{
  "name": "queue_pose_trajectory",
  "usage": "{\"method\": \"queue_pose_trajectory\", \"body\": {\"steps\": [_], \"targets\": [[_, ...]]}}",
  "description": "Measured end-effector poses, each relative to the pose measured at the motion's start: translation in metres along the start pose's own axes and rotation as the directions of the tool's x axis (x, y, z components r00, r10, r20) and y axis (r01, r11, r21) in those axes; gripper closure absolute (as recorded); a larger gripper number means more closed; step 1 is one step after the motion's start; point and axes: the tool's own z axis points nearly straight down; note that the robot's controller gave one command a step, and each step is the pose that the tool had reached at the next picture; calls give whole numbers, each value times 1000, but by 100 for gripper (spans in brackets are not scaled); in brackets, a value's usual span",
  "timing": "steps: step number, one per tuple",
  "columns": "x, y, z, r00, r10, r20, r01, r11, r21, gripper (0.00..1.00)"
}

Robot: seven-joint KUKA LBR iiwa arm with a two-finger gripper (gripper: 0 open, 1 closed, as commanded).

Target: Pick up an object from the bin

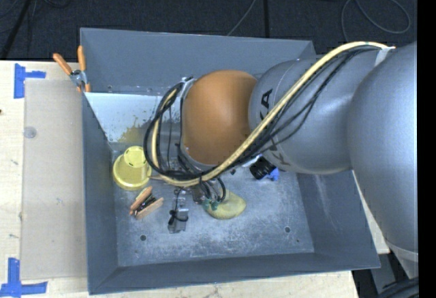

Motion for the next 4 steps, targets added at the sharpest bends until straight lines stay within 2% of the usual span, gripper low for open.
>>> {"method": "queue_pose_trajectory", "body": {"steps": [1, 2, 3, 4], "targets": [[-2, -1, -4, 1000, 5, 8, -5, 1000, -2, 0], [-19, 23, 49, 996, -86, 6, 86, 996, -1, 0], [-14, 17, 34, 995, -99, 7, 99, 995, 0, 0], [-27, 19, 53, 969, -245, 2, 245, 969, 3, 0]]}}
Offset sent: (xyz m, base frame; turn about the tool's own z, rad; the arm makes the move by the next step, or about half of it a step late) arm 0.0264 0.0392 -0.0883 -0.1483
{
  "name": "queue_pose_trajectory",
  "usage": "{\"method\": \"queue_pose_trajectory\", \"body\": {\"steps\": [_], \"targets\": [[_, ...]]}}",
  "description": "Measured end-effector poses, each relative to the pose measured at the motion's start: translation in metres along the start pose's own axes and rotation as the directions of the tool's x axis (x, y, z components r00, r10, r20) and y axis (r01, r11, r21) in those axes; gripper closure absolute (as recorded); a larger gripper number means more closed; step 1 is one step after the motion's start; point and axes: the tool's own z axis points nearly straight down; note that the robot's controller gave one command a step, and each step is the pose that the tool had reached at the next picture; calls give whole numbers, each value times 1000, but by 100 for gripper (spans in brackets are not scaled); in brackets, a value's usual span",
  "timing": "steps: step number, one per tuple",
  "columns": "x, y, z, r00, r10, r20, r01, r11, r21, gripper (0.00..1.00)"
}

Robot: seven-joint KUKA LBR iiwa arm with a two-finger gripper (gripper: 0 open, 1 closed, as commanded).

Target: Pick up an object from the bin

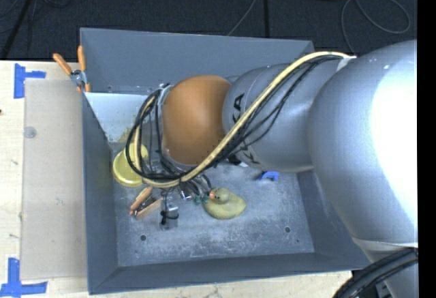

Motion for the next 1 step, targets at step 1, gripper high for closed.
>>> {"method": "queue_pose_trajectory", "body": {"steps": [1], "targets": [[3, 2, -2, 999, 35, 10, -35, 999, -3, 0]]}}
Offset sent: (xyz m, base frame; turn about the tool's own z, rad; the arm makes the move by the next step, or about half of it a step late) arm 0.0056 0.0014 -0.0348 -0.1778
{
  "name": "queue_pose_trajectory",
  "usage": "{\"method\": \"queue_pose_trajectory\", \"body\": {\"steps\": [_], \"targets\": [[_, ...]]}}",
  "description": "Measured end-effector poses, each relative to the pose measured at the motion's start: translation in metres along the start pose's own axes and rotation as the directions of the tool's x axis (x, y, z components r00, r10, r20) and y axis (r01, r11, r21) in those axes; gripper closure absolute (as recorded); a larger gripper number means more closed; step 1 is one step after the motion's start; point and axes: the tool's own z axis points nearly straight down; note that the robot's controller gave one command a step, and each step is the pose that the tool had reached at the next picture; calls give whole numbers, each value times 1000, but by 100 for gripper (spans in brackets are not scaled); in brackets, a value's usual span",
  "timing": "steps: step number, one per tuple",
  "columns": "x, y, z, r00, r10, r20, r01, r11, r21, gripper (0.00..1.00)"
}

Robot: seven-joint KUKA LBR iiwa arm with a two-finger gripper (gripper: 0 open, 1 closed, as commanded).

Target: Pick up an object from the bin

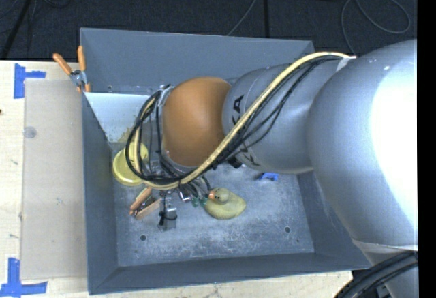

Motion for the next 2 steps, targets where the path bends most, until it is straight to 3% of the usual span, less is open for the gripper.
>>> {"method": "queue_pose_trajectory", "body": {"steps": [1, 2], "targets": [[-12, 0, 30, 978, -210, -4, 210, 978, 1, 100], [-12, 0, 30, 978, -209, -4, 209, 978, 0, 100]]}}
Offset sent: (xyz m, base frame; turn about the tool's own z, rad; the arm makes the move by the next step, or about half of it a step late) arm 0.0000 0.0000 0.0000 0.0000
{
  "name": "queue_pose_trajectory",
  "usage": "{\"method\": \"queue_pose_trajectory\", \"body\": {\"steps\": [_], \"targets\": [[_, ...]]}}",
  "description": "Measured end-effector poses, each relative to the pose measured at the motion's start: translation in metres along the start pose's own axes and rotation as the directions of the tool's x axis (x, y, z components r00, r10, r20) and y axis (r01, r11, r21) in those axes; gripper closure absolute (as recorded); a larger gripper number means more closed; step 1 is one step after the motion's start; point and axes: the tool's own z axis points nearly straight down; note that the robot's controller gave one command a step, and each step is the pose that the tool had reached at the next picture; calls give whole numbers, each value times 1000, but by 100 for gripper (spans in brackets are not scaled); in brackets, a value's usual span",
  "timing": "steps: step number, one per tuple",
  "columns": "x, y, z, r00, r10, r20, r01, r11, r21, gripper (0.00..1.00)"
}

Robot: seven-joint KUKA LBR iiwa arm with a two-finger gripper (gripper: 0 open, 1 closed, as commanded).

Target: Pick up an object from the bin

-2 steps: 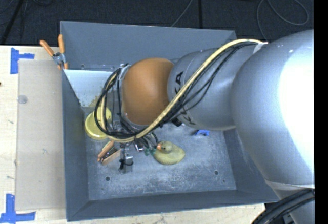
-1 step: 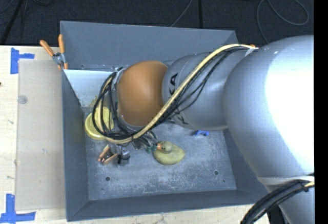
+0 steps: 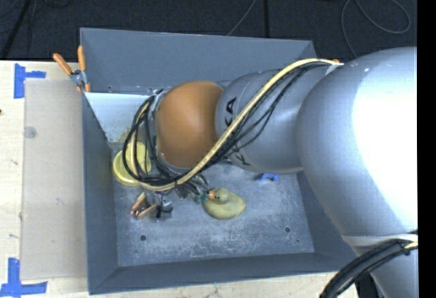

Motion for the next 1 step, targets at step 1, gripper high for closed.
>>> {"method": "queue_pose_trajectory", "body": {"steps": [1], "targets": [[0, 0, -2, 1000, 1, -1, -1, 1000, 0, 100]]}}
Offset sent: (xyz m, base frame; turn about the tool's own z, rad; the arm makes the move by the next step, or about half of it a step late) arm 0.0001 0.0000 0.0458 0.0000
